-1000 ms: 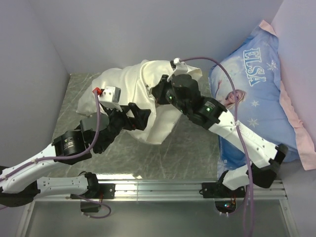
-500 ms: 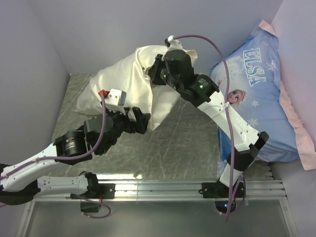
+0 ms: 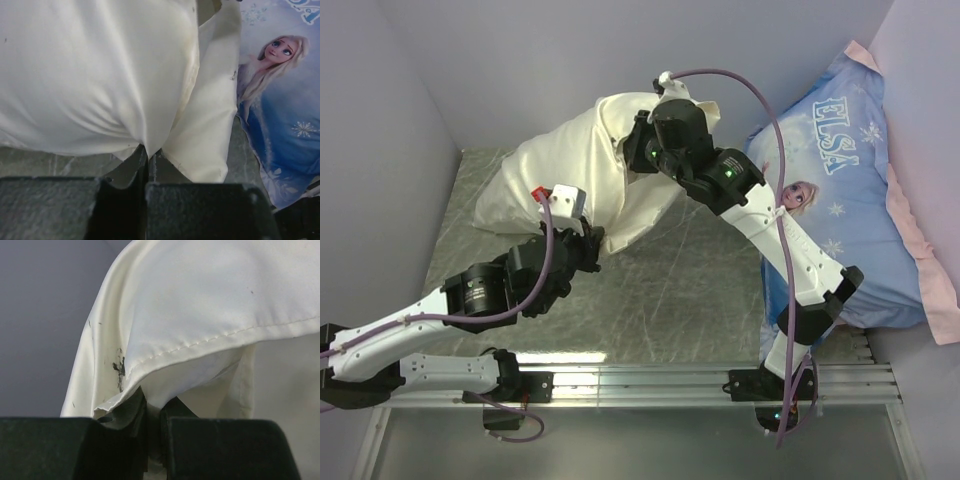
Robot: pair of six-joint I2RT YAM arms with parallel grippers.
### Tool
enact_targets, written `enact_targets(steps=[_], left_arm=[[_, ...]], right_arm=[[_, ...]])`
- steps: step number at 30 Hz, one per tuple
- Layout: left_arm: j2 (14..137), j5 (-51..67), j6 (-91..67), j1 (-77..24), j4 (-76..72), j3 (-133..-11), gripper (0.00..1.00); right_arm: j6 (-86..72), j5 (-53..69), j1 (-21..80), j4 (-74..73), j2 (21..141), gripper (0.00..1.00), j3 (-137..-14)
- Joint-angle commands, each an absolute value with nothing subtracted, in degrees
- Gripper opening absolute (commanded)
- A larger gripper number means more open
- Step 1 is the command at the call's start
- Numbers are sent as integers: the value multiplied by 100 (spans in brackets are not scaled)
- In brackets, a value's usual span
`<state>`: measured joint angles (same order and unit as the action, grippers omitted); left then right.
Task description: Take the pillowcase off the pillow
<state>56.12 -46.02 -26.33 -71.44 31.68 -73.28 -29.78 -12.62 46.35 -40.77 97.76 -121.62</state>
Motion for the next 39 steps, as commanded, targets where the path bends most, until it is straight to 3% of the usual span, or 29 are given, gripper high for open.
enact_targets(steps=[1,9,22,28,34,39], left_arm=[[5424,-4983,-2874,-7216,3226,-7234,0],[5212,-4948,-3575,-7216,3585,-6558,0],[5080,-5817,-5562,-7198,4938,-6126,0],[5440,-6012,-6933,-6524,6037,-6144,0],[5414,-5248,-5697,-5564,4484,-5888,1],[5949,-4670,-4862,-4607,3956,-6591,1]], right_arm=[[-2839,-1441,4658,-3437,9581,0,-12533],[-2760,-1424,4439,-3559,9220,0,-12708],[-2997,-415,3051,-3788,8341,0,-12744],[-3252,130,2444,-3595,7893,0,-12305],[-3454,597,2268,-3297,7498,0,-11665],[-3498,1090,2285,-2796,6997,0,-10619]])
